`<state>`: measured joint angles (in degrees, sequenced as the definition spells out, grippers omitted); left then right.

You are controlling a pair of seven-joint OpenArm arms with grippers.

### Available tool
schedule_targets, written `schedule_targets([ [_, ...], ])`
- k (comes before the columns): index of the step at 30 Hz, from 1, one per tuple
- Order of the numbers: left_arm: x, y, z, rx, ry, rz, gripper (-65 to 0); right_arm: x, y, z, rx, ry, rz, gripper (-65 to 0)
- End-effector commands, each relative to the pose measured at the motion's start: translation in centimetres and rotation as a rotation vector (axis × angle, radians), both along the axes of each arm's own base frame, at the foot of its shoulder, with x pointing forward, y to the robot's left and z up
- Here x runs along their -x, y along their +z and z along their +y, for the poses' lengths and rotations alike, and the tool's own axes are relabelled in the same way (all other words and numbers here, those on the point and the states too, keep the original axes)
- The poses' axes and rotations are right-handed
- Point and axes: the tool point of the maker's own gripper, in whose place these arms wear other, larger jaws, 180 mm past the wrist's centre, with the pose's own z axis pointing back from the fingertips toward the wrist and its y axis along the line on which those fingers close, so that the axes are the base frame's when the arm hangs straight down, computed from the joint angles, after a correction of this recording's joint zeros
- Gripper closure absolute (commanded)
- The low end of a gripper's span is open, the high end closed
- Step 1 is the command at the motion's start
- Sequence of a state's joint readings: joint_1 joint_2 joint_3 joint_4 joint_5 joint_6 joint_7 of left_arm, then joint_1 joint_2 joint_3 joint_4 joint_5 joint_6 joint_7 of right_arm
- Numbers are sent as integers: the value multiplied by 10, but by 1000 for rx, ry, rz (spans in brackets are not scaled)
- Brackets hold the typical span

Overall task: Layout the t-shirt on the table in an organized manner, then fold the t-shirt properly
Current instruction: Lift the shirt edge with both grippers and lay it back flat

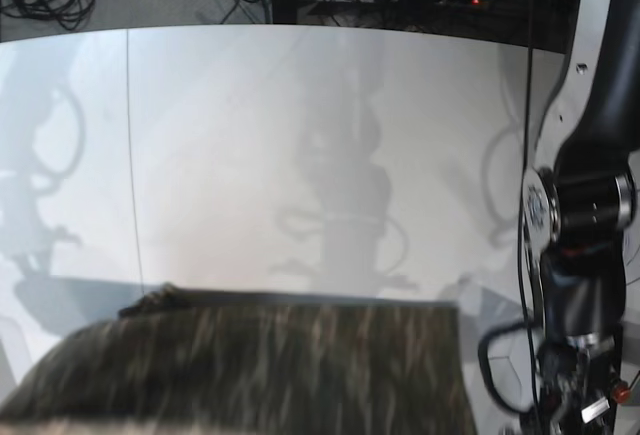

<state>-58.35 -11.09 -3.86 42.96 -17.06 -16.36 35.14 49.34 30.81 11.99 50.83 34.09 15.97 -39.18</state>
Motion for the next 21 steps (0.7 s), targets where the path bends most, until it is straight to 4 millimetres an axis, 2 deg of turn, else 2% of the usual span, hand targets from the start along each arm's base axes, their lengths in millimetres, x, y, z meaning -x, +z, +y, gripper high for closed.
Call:
schedule_targets([
  [1, -11, 59, 9, 28, 25, -133, 0, 0, 59, -21, 57, -35, -132, 0],
  [3, -9, 93, 18, 56, 45, -194, 0, 10, 102, -22, 134, -28, -207, 0],
  [4, -5, 105, 24, 71, 58, -215, 0, 17, 117, -22, 177, -23, -224, 0],
  [5, 1, 116, 32, 84, 73, -240, 0, 26, 124, -20, 217, -13, -222, 0],
  [8, 30, 110, 51, 76, 115, -252, 0, 63, 116, -24, 262, -38, -227, 0],
  [9, 40, 103, 53, 60, 121, -248, 0, 72, 104, -19, 254, -37, -215, 0],
  [11, 66, 72, 53, 5, 126, -219, 0, 98, 75, -12, 241, -48, -182, 0],
  [13, 95, 36, 52, -42, 129, -187, 0, 122, 34, -5, 218, -57, -123, 0],
  [15, 127, -16, 48, -81, 119, -101, 0, 149, -22, 5, 162, -64, -29, 0],
  [17, 153, -70, 49, -89, 114, 13, 0, 166, -75, 20, 89, -63, 51, 0],
  [19, 177, -113, 48, -89, 111, 102, 0, 187, -127, 29, 20, -77, 128, 0],
  [21, 200, -152, 47, -79, 111, 158, 0, 205, -171, 35, -50, -105, 188, 0],
])
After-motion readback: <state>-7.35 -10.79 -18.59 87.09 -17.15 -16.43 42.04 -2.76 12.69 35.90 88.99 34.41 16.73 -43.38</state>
